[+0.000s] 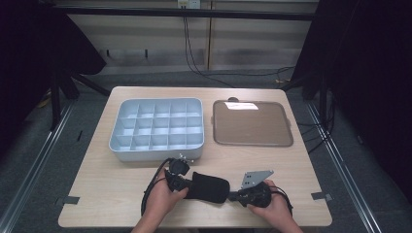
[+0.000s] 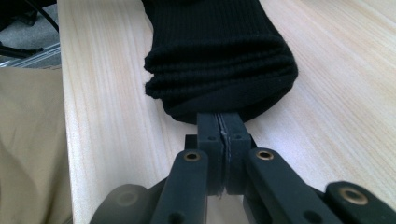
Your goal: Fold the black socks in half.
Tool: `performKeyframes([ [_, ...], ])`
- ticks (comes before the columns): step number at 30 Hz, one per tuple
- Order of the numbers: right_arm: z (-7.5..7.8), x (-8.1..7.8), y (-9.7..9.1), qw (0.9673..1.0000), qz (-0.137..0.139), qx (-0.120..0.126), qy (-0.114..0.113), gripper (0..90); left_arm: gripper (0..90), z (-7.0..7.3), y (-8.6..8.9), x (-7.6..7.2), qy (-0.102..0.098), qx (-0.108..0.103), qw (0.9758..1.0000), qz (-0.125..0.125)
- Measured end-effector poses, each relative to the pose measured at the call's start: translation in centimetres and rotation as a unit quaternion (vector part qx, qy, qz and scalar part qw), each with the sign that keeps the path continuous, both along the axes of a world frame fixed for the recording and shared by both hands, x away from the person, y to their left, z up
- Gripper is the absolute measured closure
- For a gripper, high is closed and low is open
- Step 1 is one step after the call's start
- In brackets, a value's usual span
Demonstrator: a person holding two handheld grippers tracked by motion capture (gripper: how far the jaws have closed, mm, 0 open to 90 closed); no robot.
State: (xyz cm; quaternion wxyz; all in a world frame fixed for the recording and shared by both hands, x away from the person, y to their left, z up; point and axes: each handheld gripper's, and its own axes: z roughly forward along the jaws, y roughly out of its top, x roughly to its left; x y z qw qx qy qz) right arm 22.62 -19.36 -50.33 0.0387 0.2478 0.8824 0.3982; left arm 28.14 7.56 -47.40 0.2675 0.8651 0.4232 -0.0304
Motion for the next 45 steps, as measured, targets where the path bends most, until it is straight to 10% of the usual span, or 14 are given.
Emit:
performKeyframes([
  [45, 0.0, 0.0, 0.1, 1.0000, 0.003, 0.002, -0.001, 88.5, 81.1, 3.6, -0.8, -0.1, 0.003, -0.031, 0.9993, -0.020],
])
